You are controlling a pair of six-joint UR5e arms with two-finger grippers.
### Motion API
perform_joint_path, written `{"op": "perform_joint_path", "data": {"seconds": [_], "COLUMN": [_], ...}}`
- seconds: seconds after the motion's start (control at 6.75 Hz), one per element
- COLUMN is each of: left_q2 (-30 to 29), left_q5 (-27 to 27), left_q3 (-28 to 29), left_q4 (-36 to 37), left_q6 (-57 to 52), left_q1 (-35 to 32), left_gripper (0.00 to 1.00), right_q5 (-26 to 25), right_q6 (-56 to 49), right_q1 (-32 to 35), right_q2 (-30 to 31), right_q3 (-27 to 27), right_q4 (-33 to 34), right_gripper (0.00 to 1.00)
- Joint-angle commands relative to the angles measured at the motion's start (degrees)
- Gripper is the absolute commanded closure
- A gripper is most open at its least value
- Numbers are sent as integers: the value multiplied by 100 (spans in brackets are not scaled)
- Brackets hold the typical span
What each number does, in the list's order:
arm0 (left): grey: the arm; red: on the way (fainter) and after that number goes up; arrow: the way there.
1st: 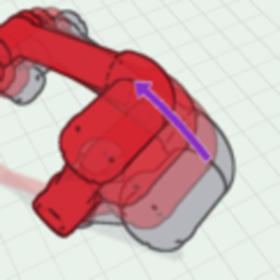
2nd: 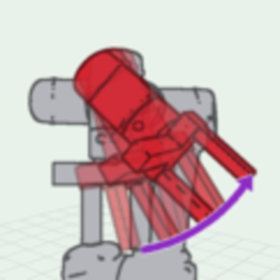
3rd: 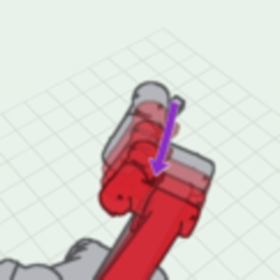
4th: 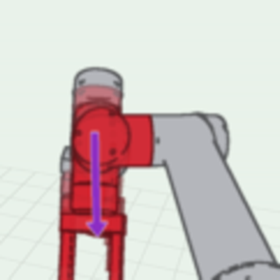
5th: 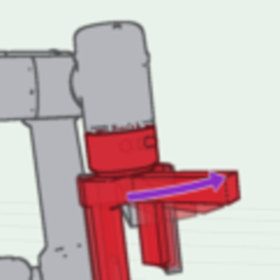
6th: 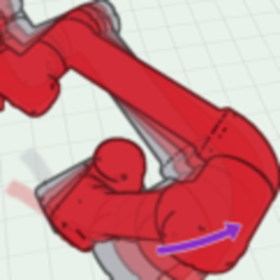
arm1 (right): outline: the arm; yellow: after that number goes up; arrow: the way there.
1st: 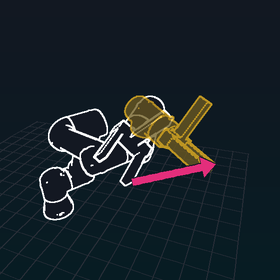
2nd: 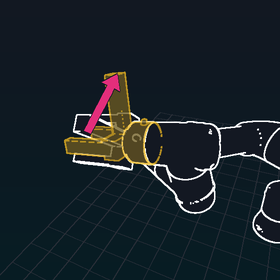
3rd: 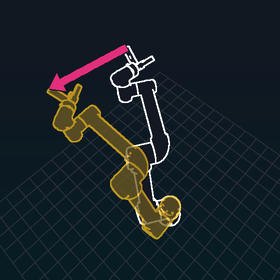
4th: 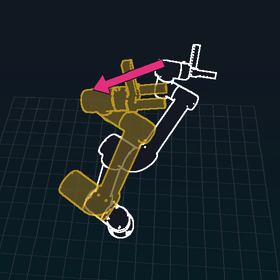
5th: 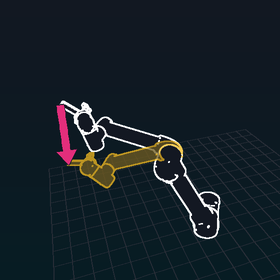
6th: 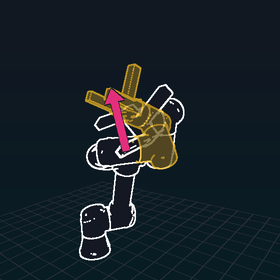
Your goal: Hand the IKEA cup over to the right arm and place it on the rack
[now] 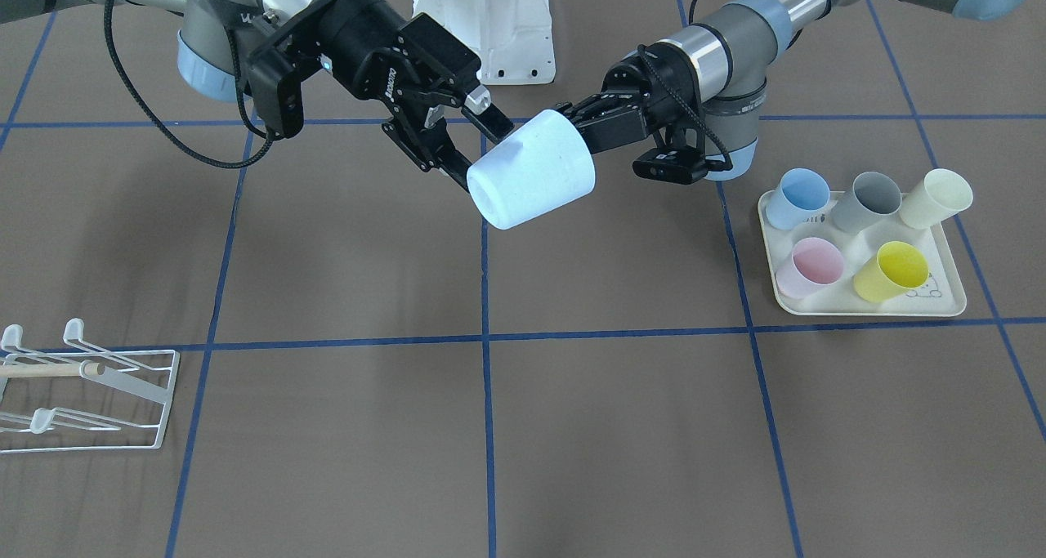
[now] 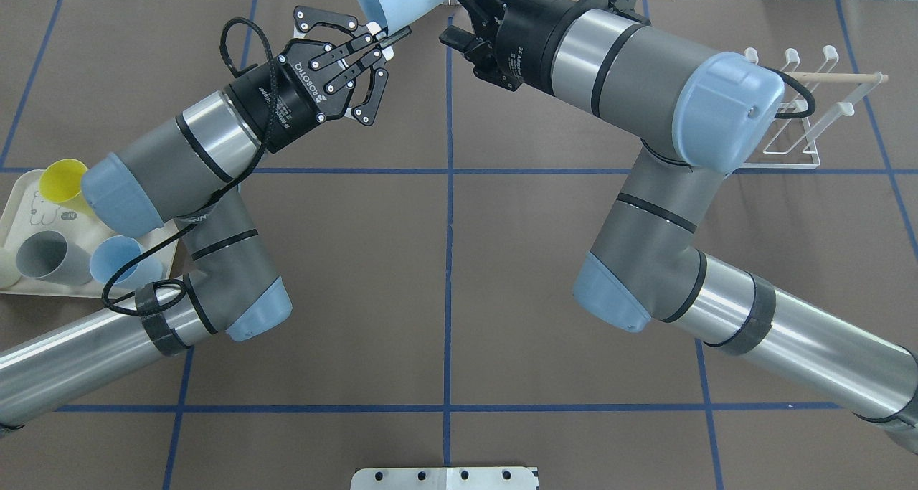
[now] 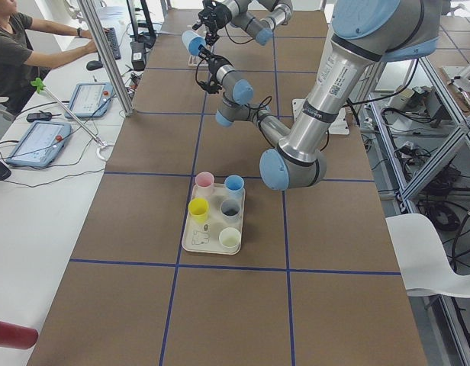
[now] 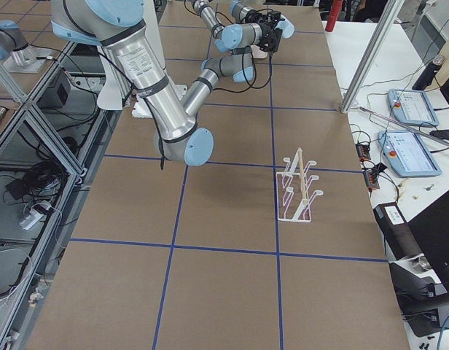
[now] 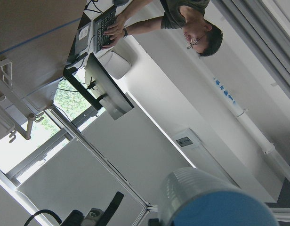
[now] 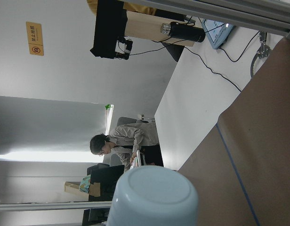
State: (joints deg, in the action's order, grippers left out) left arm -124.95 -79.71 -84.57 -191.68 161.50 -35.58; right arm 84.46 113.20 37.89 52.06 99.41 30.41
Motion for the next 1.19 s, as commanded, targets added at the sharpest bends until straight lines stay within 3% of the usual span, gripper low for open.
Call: {"op": "perform_joint_path", "data": {"seconds": [0.0,1.04], "left_q2": [-55,-99], "left_q5": [25,34], "left_q3": [2,-16], "left_q4": [-18,-27], "left_q6": [-5,-40], "left_q1": [121,183], "left_gripper": [100,100], "right_q5": [-9,-88], "right_q6": [0,0], "right_q1": [-1,-1], "right_q2": [-20,-64], "right_q3": [-27,-80], "right_q4": [0,0], "right_gripper": [1,7]}}
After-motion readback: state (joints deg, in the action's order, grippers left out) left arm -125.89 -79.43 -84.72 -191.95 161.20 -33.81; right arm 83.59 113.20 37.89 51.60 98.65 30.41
